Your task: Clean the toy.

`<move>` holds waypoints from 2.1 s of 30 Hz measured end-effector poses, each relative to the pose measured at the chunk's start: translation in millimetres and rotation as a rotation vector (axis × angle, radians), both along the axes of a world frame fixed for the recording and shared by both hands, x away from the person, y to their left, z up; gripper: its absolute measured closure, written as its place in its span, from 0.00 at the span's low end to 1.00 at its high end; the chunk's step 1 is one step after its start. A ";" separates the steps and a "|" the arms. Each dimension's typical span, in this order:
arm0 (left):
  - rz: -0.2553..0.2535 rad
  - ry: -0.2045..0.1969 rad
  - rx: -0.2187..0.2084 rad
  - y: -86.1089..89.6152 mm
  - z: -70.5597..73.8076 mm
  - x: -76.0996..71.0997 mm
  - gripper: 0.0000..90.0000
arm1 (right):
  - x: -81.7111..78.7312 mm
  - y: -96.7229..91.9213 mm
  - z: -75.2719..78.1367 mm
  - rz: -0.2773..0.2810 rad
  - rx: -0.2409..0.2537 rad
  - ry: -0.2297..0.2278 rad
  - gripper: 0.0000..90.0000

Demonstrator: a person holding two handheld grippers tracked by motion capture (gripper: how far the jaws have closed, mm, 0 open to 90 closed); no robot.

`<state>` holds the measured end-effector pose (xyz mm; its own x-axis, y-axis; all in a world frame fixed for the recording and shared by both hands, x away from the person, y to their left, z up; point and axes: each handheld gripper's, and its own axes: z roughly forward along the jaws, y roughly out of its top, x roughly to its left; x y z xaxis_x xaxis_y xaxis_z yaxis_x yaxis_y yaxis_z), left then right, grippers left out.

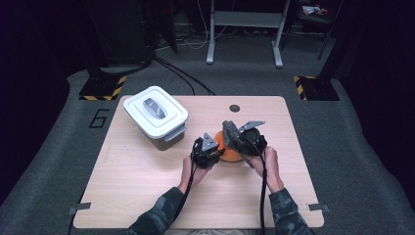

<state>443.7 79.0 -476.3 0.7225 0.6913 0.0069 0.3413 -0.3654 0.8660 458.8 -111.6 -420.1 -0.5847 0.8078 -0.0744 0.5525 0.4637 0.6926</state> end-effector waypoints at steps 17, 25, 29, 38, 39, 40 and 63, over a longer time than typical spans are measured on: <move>0.018 0.040 -0.057 5.6 -1.4 2.1 0.85 | 8.8 -38.4 -15.7 -0.117 0.029 0.039 0.81; 0.018 0.041 -0.056 6.2 -1.7 1.8 0.85 | 17.1 -52.1 -31.2 -0.173 0.019 0.092 0.81; 0.021 0.040 -0.061 6.8 -2.3 1.9 0.85 | 23.8 -57.8 -42.1 -0.195 0.021 0.118 0.81; 0.033 0.046 -0.074 8.3 -2.3 0.9 0.84 | 28.6 -70.9 -55.6 -0.222 0.046 0.179 0.81; 0.035 0.048 -0.078 8.4 -2.3 0.9 0.84 | 26.0 -71.7 -51.5 -0.226 0.050 0.163 0.81; 0.035 0.047 -0.078 8.4 -2.2 0.9 0.84 | 23.5 -72.8 -46.6 -0.223 0.046 0.141 0.81; 0.027 0.047 -0.069 7.0 -1.5 0.3 0.83 | 0.2 -1.0 7.1 -0.003 0.011 -0.003 0.80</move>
<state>443.9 86.0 -477.8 0.7023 0.7079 -0.0751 0.3913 -0.2957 0.8715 458.9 -112.6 -413.1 -0.5821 0.8104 -0.0670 0.5519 0.4542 0.6994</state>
